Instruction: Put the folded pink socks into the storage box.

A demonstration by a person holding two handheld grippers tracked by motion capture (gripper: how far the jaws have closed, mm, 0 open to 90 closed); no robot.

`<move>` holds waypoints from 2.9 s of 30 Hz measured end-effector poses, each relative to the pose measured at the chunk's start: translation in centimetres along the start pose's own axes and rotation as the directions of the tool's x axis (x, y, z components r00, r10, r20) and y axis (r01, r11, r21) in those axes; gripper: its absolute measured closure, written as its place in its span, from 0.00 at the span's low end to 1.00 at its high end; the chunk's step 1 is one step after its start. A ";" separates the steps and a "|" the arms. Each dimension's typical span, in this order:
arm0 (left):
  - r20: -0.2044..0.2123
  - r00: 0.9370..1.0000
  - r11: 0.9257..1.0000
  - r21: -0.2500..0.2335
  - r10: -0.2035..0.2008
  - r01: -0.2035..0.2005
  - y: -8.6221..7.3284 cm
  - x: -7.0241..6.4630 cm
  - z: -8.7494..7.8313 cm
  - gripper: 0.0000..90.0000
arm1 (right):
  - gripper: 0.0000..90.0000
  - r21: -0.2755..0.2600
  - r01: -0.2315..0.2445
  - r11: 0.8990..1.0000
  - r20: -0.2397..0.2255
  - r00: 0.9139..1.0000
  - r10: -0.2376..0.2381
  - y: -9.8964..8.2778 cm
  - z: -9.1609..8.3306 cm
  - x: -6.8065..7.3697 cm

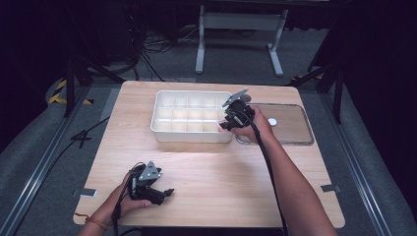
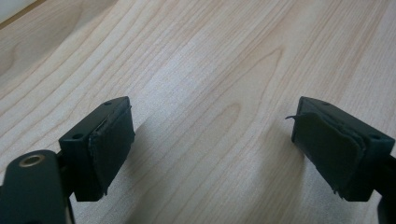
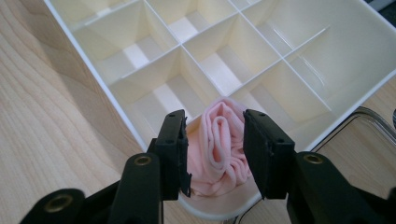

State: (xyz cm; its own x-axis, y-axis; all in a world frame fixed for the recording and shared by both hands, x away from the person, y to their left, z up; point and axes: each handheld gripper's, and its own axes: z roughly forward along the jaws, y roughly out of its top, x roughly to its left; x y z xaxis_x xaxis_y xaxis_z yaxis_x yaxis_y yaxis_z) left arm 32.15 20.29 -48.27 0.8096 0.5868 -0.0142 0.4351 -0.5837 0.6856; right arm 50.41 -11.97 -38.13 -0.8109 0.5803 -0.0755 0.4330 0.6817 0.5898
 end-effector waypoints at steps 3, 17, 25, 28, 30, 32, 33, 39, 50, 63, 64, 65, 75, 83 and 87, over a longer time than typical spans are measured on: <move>0.000 1.000 1.000 0.000 -0.003 0.003 0.0 0.0 0.0 0.15 | 0.62 -0.018 0.000 1.000 0.014 1.000 0.000 -0.1 -0.5 0.1; 0.001 1.000 1.000 -0.003 -0.002 0.002 0.0 0.0 0.0 0.15 | 0.52 -0.084 0.012 0.996 0.047 0.999 -0.008 -1.5 -3.2 0.8; -0.001 1.000 1.000 -0.003 -0.002 0.002 0.0 0.0 0.1 0.15 | 0.50 -0.101 0.033 0.994 0.048 0.998 -0.028 -2.5 -4.1 1.3; 0.000 1.000 1.000 -0.002 -0.001 0.001 0.0 0.0 0.1 0.14 | 0.49 -0.105 0.039 0.994 0.055 0.998 -0.033 -2.8 -4.3 1.4; -0.001 1.000 1.000 -0.003 -0.002 0.002 0.0 0.0 0.1 0.15 | 0.48 -0.107 0.036 0.994 0.052 0.998 -0.031 -3.0 -4.5 1.5; 0.000 1.000 1.000 -0.002 -0.001 0.001 0.0 0.0 0.1 0.14 | 0.48 -0.112 0.043 0.993 0.055 0.998 -0.037 -3.1 -4.6 1.6; -0.001 1.000 1.000 -0.003 -0.001 0.001 0.0 0.0 0.1 0.14 | 0.47 -0.111 0.044 0.993 0.055 0.998 -0.038 -3.2 -4.7 1.7; -0.001 1.000 1.000 -0.003 -0.002 0.002 0.0 0.0 0.1 0.14 | 0.47 -0.122 0.059 0.991 0.057 0.997 -0.052 -3.6 -5.2 2.3; -0.003 1.000 1.000 -0.003 0.000 0.000 0.0 0.0 0.1 0.14 | 0.44 -0.118 0.088 0.989 0.053 0.995 -0.082 -4.5 -5.7 3.0; -0.003 1.000 1.000 -0.004 -0.001 0.001 0.0 0.0 0.1 0.14 | 0.42 -0.125 0.077 0.989 0.055 0.996 -0.071 -6.7 -6.1 3.2; -0.003 1.000 1.000 -0.004 -0.001 0.001 0.0 0.0 0.1 0.14 | 0.42 -0.129 0.076 0.989 0.053 0.996 -0.070 -7.2 -6.2 3.3; -0.003 1.000 1.000 -0.004 -0.001 0.001 0.0 0.0 0.1 0.14 | 0.42 -0.127 0.080 0.989 0.055 0.996 -0.073 -7.4 -6.3 3.3; -0.003 1.000 1.000 -0.003 0.000 0.000 0.0 0.0 0.1 0.14 | 0.42 -0.115 0.070 0.991 0.060 0.996 -0.063 -10.2 -6.6 3.6; -0.001 1.000 1.000 0.005 0.004 -0.004 0.0 0.0 0.0 0.14 | 0.42 -0.114 0.067 0.991 0.072 0.996 -0.059 -12.4 -7.0 4.1; -0.001 1.000 1.000 0.005 0.003 -0.003 0.0 0.0 0.0 0.14 | 0.41 -0.101 0.079 0.992 0.084 0.994 -0.070 -13.3 -6.8 4.4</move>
State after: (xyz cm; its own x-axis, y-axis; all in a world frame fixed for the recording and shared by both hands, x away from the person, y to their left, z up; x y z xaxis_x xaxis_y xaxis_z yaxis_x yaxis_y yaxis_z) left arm 32.18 20.27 -48.25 0.8104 0.5857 -0.0112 0.4347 -0.5885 0.6817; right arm 38.38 -21.51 -40.78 -0.8032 0.5665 -0.1842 0.3257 0.6765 0.6606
